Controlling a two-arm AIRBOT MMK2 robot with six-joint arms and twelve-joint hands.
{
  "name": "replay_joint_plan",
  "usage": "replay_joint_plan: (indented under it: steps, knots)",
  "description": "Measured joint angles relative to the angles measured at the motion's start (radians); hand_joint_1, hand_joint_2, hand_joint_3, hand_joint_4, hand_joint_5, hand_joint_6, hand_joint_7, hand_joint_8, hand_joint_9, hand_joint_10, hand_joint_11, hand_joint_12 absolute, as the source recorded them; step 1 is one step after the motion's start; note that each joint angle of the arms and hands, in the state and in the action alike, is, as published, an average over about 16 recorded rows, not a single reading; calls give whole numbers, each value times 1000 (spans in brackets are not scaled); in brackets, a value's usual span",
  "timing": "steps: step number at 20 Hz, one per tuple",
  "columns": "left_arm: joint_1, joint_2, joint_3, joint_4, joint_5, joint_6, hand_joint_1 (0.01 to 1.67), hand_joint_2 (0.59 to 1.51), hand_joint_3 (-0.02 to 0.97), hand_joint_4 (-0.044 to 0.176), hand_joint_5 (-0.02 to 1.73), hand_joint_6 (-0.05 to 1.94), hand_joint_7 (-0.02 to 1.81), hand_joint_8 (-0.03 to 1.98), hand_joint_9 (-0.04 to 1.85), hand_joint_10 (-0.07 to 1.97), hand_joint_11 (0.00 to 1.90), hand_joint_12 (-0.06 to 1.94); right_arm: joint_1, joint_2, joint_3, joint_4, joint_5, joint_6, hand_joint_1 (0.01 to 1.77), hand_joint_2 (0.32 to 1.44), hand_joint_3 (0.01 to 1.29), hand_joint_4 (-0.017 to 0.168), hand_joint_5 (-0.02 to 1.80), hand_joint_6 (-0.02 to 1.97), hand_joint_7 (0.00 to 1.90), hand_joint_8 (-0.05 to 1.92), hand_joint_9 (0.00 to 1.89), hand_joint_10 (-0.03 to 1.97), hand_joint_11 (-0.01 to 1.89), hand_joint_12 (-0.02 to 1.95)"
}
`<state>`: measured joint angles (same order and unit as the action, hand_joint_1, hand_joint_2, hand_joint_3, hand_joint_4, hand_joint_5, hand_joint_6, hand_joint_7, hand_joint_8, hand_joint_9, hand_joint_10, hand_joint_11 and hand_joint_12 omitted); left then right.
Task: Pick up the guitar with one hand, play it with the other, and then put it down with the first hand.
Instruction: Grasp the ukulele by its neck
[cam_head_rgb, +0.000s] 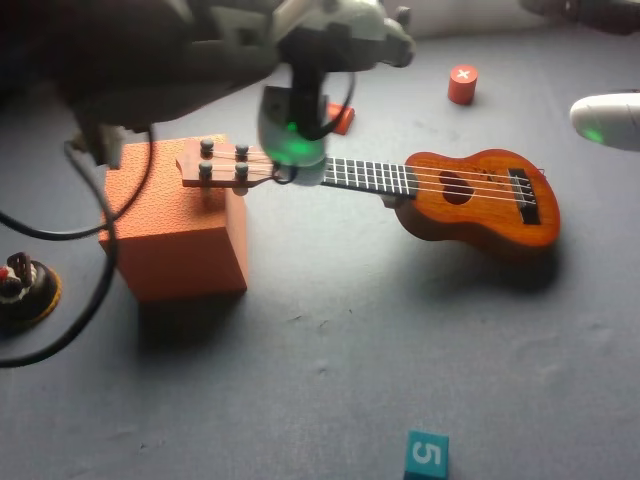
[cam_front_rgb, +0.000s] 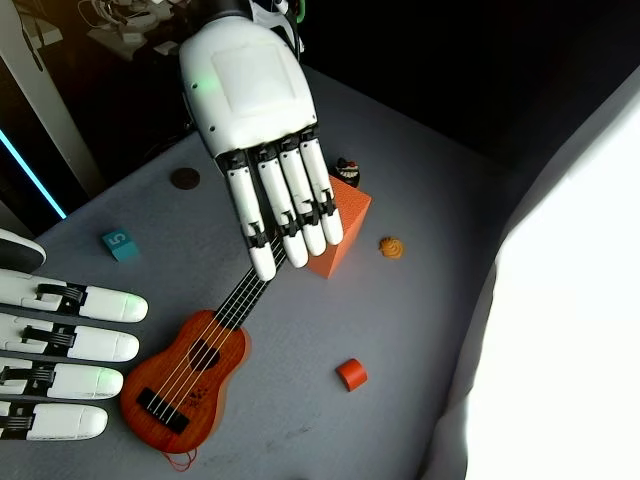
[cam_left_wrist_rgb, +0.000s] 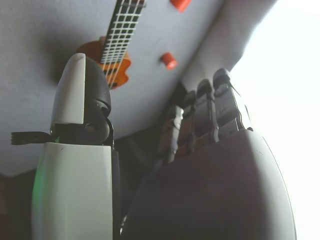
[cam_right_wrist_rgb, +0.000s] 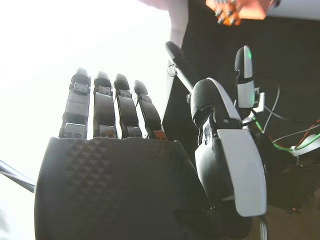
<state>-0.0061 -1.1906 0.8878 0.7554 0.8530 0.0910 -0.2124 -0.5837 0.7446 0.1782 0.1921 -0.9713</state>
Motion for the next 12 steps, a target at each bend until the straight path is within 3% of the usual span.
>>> replay_joint_plan:
  steps: [4, 12]
  knots:
    - [33, -58, 28, 24, 24, -34, 1365, 1060, -16, 26, 20, -13, 19, -14, 17, 21, 19, 18, 6, 0, 3, 3, -21, -4, 392, 1366, 23, -4, 57, 25, 44, 11, 20, 0, 21, -5]
    - [102, -158, 84, 117, 90, -128, 1298, 1050, -17, -2, 21, -13, 17, -15, 17, 20, 17, 18, 13, 1, 8, 7, -8, -13, 419, 1352, 17, -4, 79, 25, 63, 11, 23, 0, 21, -5]
